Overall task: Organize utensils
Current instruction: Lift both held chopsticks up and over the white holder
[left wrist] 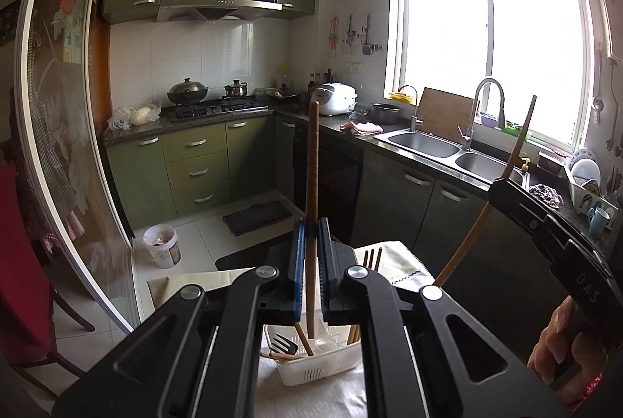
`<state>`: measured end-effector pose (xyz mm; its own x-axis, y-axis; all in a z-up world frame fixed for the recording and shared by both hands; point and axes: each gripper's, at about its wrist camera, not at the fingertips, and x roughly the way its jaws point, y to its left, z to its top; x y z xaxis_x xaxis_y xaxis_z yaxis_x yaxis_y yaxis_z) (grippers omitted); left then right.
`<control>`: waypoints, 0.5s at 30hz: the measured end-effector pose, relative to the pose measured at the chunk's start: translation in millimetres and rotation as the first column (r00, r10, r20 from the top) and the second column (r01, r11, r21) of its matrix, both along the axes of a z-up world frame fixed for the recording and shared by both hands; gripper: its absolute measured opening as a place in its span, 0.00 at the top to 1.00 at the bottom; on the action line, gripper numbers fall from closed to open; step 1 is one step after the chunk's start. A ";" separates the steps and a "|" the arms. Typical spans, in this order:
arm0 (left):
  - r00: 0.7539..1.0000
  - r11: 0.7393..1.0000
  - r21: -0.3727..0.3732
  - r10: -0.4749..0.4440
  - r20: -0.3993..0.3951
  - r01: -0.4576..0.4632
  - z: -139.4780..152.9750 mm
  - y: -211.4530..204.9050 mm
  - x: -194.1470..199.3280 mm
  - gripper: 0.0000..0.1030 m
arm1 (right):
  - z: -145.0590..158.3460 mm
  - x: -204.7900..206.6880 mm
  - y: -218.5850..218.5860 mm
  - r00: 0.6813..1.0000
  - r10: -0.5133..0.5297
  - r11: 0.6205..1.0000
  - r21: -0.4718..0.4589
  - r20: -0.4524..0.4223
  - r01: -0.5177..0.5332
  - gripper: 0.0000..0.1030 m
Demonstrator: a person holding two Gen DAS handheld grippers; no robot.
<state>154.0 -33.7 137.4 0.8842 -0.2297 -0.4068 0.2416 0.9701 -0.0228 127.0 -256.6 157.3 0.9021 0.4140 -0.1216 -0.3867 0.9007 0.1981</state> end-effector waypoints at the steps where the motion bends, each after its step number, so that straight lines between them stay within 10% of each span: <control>1: 1.000 1.000 0.006 0.007 0.002 -0.007 -2.2 -1.2 2.9 0.94 | -2.5 6.7 1.9 1.000 -0.002 1.000 0.002 -0.006 0.002 0.93; 15: 0.996 1.000 0.012 0.018 -0.087 -0.017 -69.2 2.9 14.2 0.94 | -66.1 58.2 30.1 0.997 -0.031 0.996 -0.082 -0.065 0.025 0.93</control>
